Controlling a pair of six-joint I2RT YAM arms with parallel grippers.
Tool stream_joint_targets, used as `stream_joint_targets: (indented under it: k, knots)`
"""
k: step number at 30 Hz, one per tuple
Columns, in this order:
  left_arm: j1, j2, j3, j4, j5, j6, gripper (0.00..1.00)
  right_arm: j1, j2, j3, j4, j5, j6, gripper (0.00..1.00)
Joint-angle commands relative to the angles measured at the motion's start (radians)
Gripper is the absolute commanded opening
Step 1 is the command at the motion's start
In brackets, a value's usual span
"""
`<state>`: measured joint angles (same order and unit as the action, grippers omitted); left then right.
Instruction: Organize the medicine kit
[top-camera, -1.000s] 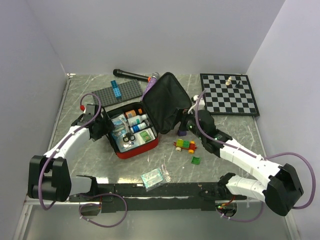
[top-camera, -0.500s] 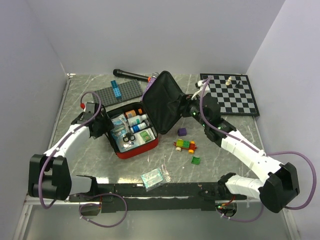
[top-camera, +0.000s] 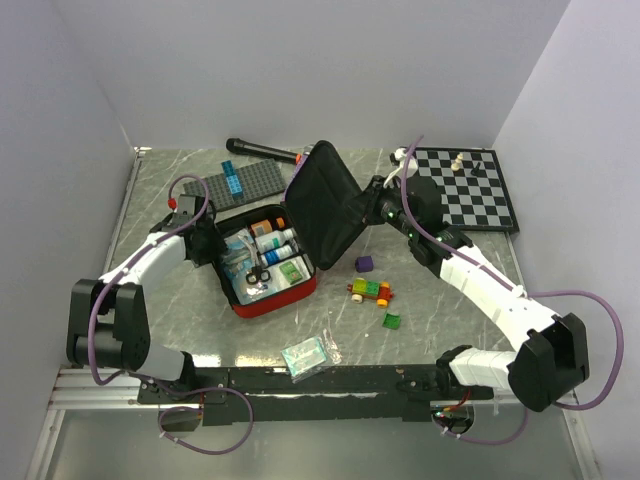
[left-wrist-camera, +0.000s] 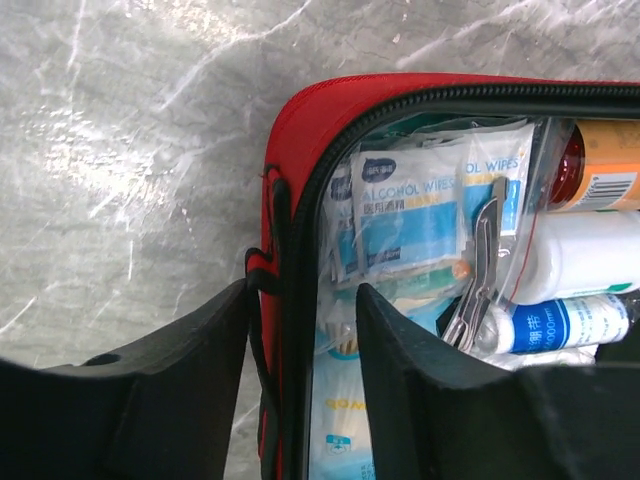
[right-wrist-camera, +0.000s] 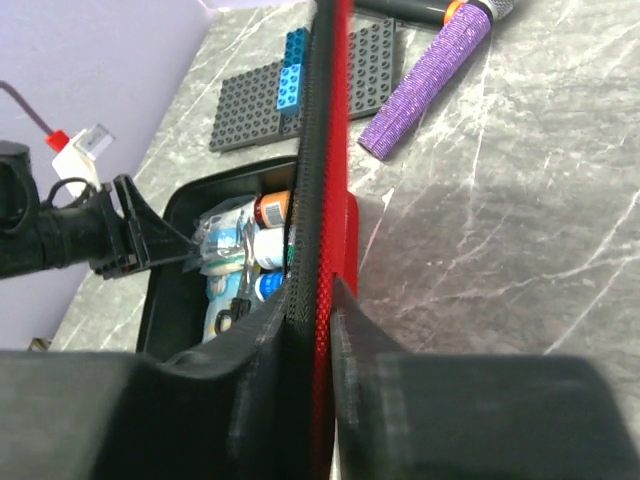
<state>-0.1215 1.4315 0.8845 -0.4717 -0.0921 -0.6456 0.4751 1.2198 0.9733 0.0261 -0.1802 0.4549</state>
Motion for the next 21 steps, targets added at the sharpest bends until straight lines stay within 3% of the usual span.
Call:
stream_joint_targets:
  k: [1,5,15,21]
  knots:
    - [0.0,0.046,0.059,0.068,0.06,0.018,0.49,-0.003,-0.094,-0.031,-0.023,0.001,0.002,0.19]
    - [0.0,0.067,0.083,0.113,0.083,-0.008,0.48,-0.001,-0.181,-0.087,-0.09,0.057,-0.004,0.0]
    - [-0.013,0.144,0.22,0.14,0.13,-0.055,0.48,-0.001,-0.296,-0.128,-0.187,0.151,-0.015,0.0]
    - [-0.018,-0.018,0.252,0.065,0.045,-0.052,0.68,-0.003,-0.305,-0.133,-0.212,0.142,-0.012,0.0]
